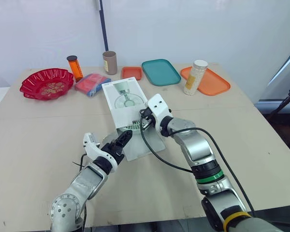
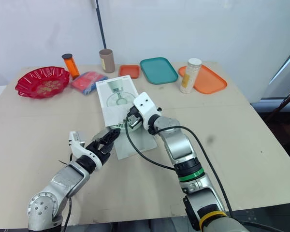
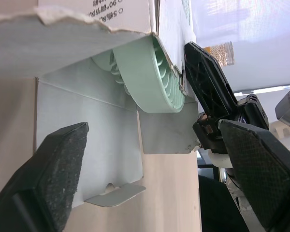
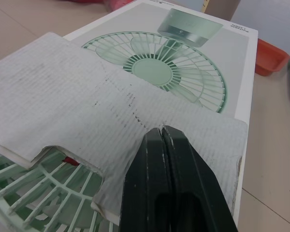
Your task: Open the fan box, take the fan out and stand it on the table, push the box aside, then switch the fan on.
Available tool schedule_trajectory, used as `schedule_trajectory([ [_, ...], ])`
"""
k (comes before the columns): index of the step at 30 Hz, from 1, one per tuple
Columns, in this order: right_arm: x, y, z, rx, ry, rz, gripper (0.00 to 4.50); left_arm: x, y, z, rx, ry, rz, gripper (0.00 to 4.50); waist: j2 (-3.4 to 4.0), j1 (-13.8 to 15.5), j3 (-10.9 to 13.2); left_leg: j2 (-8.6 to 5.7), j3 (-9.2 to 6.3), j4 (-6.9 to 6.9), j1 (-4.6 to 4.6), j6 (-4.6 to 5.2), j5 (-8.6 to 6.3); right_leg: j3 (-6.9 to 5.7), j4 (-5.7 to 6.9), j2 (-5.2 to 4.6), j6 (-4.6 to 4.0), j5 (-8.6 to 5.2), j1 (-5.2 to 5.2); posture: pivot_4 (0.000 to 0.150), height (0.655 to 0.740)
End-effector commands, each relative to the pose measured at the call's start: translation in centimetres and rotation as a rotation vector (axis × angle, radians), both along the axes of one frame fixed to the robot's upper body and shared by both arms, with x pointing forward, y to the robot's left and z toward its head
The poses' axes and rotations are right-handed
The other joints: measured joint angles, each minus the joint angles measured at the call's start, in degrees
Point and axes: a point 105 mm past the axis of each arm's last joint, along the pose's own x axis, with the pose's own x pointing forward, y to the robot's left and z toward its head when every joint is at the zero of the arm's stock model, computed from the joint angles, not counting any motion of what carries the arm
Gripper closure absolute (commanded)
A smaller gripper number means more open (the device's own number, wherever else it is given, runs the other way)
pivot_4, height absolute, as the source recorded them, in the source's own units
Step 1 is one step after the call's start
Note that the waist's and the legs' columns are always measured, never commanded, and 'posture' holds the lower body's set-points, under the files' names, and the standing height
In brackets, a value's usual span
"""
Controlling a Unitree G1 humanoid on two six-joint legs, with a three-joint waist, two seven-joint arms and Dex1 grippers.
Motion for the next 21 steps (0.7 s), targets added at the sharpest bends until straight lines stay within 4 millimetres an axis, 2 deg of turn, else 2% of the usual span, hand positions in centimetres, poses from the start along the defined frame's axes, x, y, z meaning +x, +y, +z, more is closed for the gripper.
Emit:
schedule_trajectory([
  [1,-0.4,0.4,-2.5,-0.039,0.086,0.015,4.5,0.9,-0.7,0.4,-0.026,-0.035,-0.005,0.07,0.0,0.0,0.0,0.0,0.0,0.0,0.0,0.0,0.0,-0.01,0.0,0.0,0.0,0.0,0.0,0.15,0.74],
  [6,-0.4,0.4,-2.5,-0.043,0.084,0.016,4.5,1.9,-1.6,0.4,-0.042,-0.053,-0.011,0.07,0.0,0.0,0.0,0.0,0.01,-0.01,0.0,0.0,0.0,-0.01,-0.03,0.02,0.0,0.0,0.0,0.15,0.74],
  [11,-0.4,0.3,-2.5,-0.044,0.082,0.015,4.5,2.3,-1.5,-0.8,-0.017,-0.012,0.016,0.07,0.01,0.0,0.0,0.0,0.0,-0.02,-0.01,0.0,0.0,-0.01,-0.03,0.01,0.0,0.0,0.0,0.15,0.74],
  [21,-0.4,0.3,-2.5,-0.048,0.082,0.019,4.5,4.1,-2.3,-1.2,-0.008,-0.027,0.042,0.07,0.01,0.0,0.0,0.0,0.0,-0.02,-0.02,0.0,0.0,-0.01,-0.04,0.02,0.0,0.0,-0.01,0.15,0.74],
])
